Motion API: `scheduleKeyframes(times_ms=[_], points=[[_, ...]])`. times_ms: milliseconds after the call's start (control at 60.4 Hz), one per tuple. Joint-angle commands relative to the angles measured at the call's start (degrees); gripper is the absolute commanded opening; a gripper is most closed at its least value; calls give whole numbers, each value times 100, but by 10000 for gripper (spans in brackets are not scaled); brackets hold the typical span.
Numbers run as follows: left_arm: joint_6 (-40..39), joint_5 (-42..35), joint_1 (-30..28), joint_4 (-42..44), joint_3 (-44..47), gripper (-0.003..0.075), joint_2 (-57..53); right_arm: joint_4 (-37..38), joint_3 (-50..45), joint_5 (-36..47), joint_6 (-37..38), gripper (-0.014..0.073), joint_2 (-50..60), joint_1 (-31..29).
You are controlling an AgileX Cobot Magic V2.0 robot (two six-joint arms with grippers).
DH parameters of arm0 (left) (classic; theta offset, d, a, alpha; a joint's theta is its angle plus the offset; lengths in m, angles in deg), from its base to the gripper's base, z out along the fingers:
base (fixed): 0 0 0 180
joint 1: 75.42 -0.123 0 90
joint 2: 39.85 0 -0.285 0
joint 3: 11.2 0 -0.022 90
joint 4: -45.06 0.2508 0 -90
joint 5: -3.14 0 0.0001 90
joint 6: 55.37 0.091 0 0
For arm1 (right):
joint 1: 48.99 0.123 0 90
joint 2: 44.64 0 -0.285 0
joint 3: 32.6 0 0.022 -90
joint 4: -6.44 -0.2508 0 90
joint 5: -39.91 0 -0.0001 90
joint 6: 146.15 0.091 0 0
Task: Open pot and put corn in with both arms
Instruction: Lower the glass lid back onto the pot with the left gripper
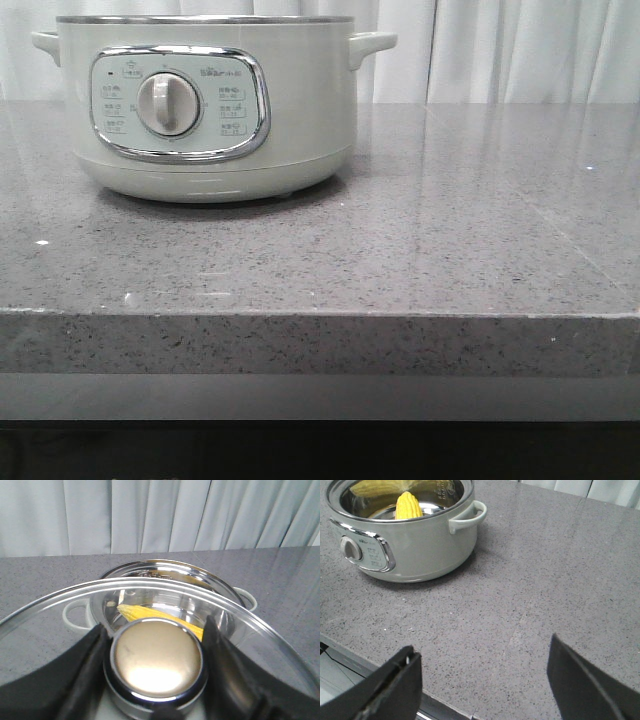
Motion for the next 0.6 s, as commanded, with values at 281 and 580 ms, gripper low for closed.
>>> scheduleKeyframes(times_ms=[281,580], points=[[-31,-1599,34,-338,-1177,239,1657,0,144,408,13,537,0,-33],[117,-1877,429,-39,-1915,239,2841,0,144,408,13,537,0,-33]])
